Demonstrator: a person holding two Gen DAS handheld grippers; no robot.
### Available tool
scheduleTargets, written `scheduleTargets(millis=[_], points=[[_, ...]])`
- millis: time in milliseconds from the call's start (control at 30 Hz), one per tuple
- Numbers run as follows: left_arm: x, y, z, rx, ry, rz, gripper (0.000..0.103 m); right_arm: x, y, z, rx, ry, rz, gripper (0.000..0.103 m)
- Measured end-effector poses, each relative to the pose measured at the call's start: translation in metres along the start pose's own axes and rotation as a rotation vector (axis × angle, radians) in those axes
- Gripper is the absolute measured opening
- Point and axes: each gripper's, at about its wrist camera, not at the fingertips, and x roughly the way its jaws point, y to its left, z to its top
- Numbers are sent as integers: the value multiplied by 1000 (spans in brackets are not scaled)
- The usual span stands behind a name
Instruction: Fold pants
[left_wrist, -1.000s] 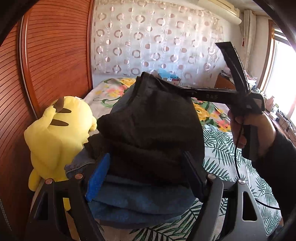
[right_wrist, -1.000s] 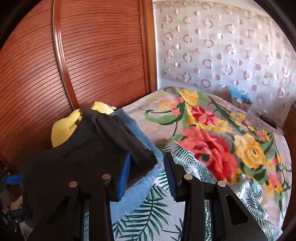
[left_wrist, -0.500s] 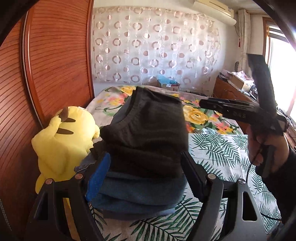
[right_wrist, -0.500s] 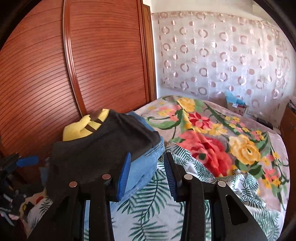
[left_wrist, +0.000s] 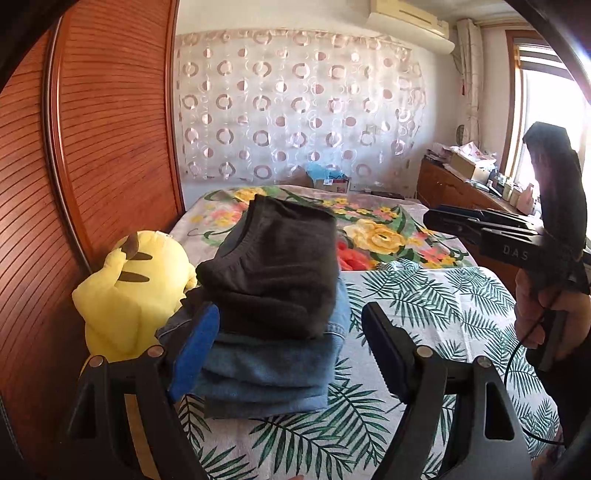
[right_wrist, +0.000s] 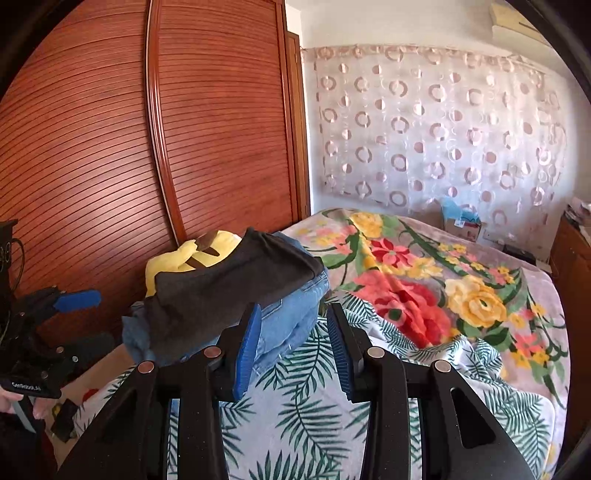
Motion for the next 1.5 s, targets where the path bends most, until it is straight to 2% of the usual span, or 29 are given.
scheduleTargets(millis=[100,133,200,300,667,733,1000,1267,1500], points=[[-7,-5,-1,13,-12,-5,81,-15,4,-8,3,-10,-6,39],[-10,-6,-1,13,-20,-10,85,-19,6,-10,4,-11,-8,38],[-15,-6,-1,3,-34,-15,103,-28,7,-16,8,-15,-10,39],[-21,-11,-2,14,-26,-49,103,-42,10,-22,15,-21,-15,39],[-39,-38,-12,53,-43,-63,103,-91,24,-44,50,-48,-58,39],[-40,-41,-14,49,-38,-70,103,-100,27,-50,59,-51,-76,46],[-42,-61,-27,63,-35,-121,103,-126,40,-73,98,-44,-162,60],[-40,-92,-43,86,-6,-158,103,-148,50,-88,156,-37,-261,61],[-52,-108,-44,92,-23,-165,103,-165,67,-86,190,-53,-341,71]])
